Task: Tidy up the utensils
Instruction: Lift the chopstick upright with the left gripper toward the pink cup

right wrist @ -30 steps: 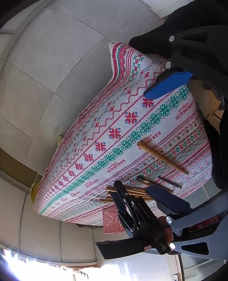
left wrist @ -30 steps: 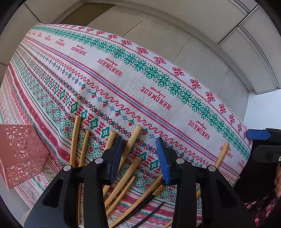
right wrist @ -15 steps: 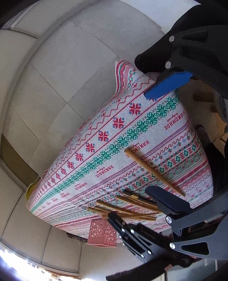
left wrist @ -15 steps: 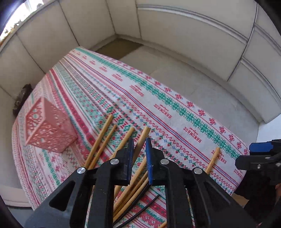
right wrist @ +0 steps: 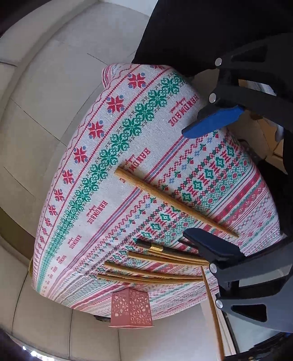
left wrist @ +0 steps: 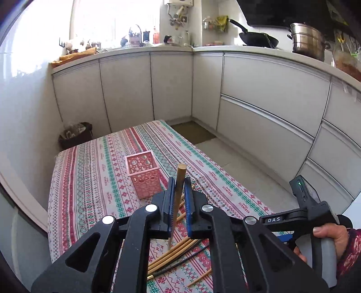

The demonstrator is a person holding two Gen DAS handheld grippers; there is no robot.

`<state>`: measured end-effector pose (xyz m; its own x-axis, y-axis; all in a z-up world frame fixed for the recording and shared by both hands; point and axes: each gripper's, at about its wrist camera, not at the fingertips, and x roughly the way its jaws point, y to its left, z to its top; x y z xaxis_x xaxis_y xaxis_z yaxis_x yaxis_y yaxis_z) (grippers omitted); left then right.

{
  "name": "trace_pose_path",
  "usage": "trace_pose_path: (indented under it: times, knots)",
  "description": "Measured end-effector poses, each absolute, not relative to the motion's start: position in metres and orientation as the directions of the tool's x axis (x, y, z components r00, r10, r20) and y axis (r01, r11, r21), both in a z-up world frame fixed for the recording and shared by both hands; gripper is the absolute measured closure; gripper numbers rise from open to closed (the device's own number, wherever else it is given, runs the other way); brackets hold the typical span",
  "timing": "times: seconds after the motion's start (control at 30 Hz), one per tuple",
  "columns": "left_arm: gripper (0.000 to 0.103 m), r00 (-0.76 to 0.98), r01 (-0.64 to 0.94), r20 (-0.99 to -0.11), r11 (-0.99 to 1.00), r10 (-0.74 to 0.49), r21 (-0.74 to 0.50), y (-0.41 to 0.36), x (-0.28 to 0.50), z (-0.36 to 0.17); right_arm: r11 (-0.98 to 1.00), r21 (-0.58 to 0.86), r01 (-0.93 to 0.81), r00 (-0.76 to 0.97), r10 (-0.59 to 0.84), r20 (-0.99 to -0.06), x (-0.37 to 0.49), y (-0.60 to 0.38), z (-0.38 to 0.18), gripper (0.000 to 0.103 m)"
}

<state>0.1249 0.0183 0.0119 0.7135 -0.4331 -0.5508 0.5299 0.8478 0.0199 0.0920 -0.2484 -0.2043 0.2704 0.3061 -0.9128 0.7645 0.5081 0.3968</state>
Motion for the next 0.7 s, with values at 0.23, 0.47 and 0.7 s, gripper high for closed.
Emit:
trace_pose_path:
  times: [0.23,0.47,0.7]
  knots:
    - [0.096,0.723,0.527,-0.519,0.85,-0.456,-0.013,0.037,0.121,0.015,0.472,0.31,0.825,0.227,0.224,-0.948,0.118,-0.227,-0.208,0.028]
    - [0.096,0.659,0.538,-0.536,0.829,-0.528,-0.155,0.058,0.135,0.009,0.553,0.339,0.761,0.265,0.213,-0.941,0.144,-0.211,-0.208,0.093]
    - [0.096,0.688,0.504,-0.543,0.856,-0.481,-0.12,0.058,0.13,0.006,0.561,0.485,0.671,0.412,0.261,-0.873,0.13,-0.217,-0.186,0.095]
